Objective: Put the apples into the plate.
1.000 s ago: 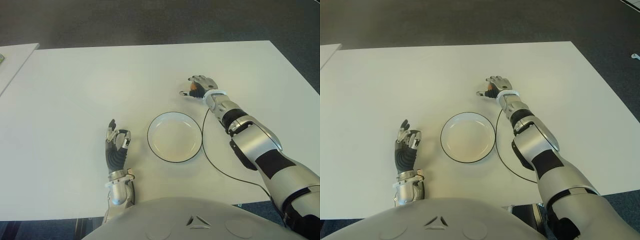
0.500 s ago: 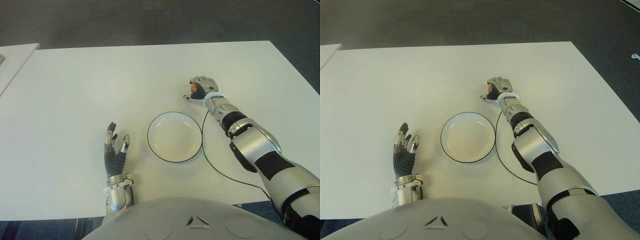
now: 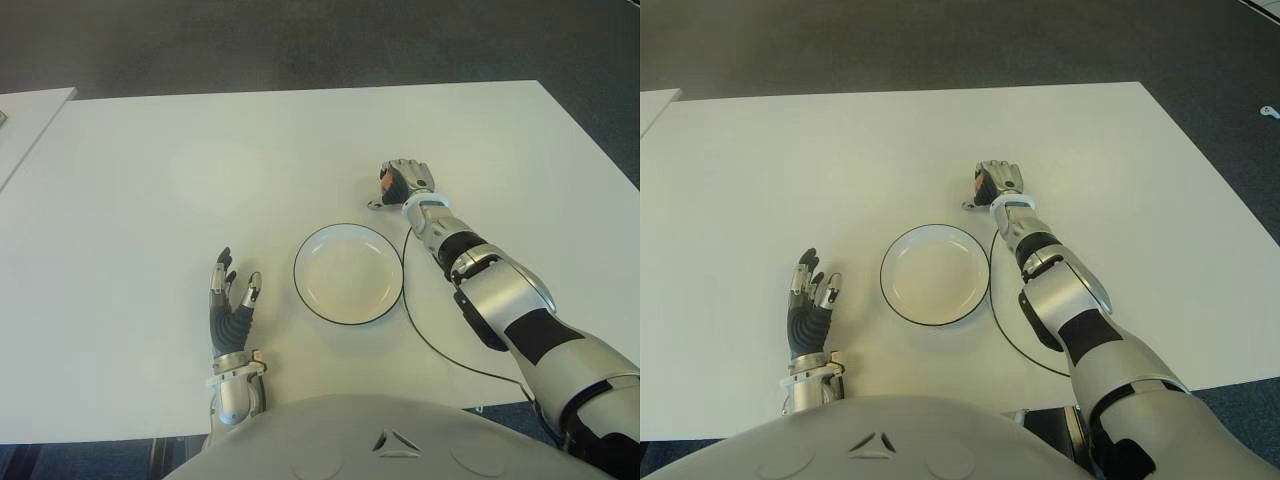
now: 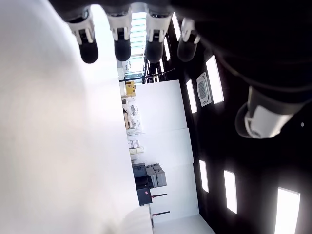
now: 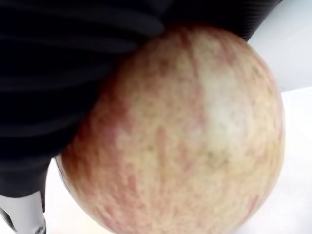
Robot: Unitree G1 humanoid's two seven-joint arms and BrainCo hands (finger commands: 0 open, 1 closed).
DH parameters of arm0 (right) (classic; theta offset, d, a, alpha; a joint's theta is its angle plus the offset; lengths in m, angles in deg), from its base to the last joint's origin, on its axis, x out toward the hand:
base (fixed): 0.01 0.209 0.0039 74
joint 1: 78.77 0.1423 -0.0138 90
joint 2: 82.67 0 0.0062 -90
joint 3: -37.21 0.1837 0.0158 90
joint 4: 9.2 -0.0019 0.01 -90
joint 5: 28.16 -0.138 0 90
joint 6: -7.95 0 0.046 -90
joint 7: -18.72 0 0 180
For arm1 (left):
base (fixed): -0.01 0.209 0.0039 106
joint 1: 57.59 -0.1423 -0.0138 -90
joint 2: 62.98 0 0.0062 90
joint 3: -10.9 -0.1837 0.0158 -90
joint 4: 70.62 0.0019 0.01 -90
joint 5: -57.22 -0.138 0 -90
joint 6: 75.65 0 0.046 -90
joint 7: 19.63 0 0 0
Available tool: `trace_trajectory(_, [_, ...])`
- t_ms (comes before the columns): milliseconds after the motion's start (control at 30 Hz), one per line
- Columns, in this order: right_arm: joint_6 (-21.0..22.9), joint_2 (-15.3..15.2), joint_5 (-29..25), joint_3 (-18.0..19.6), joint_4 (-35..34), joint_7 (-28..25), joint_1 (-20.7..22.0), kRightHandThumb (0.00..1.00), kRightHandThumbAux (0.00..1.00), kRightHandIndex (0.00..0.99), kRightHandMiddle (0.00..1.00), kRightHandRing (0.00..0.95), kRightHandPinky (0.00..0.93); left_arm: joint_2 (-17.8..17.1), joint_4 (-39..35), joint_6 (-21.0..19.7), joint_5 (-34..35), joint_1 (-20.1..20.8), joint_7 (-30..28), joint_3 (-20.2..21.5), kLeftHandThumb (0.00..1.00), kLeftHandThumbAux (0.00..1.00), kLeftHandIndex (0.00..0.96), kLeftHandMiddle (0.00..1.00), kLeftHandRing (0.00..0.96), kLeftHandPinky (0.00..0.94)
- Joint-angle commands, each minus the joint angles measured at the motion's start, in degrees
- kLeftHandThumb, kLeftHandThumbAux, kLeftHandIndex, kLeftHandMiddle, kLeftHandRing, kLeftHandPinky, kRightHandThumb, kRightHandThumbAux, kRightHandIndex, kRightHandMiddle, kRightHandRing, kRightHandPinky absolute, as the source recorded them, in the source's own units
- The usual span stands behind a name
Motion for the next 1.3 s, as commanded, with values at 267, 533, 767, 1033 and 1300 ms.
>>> trace_trajectory(267, [0.6, 0.5, -1.0, 1.1, 1.3, -2.0, -2.9, 0.73, 0.707, 0.442, 0.796, 0.779, 0.681, -0.1, 1.6, -3.8, -0.7, -1.6, -0.7, 0.4, 0.0, 0.462, 0.034, 0.0, 0.0, 0.0])
trace_trajectory(533, [0.4, 0.4, -1.6, 1.9, 1.2, -2.1, -3.0, 0.728, 0.707, 0.442, 0.797, 0.785, 0.717, 0.1, 2.0, -3.1, -1.1, -1.0, -0.4, 0.1, 0.0, 0.438, 0.031, 0.0, 0.0, 0.0])
trace_trajectory(767, [0.4, 0.4, -1.9, 2.4, 1.3, -2.4, -3.0, 0.727, 0.707, 0.442, 0.795, 0.789, 0.749, 0.0, 3.0, -2.3, -1.5, -0.1, -0.1, 0.4, 0.0, 0.434, 0.033, 0.0, 0.0, 0.0])
trace_trajectory(1033, [0.3, 0.3, -2.4, 3.0, 1.3, -3.0, -2.8, 0.726, 0.708, 0.442, 0.805, 0.8, 0.782, -0.2, 4.5, -1.8, -2.0, 1.5, 0.3, 1.0, 0.0, 0.437, 0.029, 0.0, 0.0, 0.0])
trace_trajectory(1300, [0.1, -0.3, -1.7, 2.6, 1.3, -2.0, -2.5, 0.726, 0.708, 0.442, 0.811, 0.798, 0.736, 0.2, 6.5, -1.3, -3.4, 3.1, 0.9, 1.2, 0.0, 0.439, 0.024, 0.0, 0.0, 0.0])
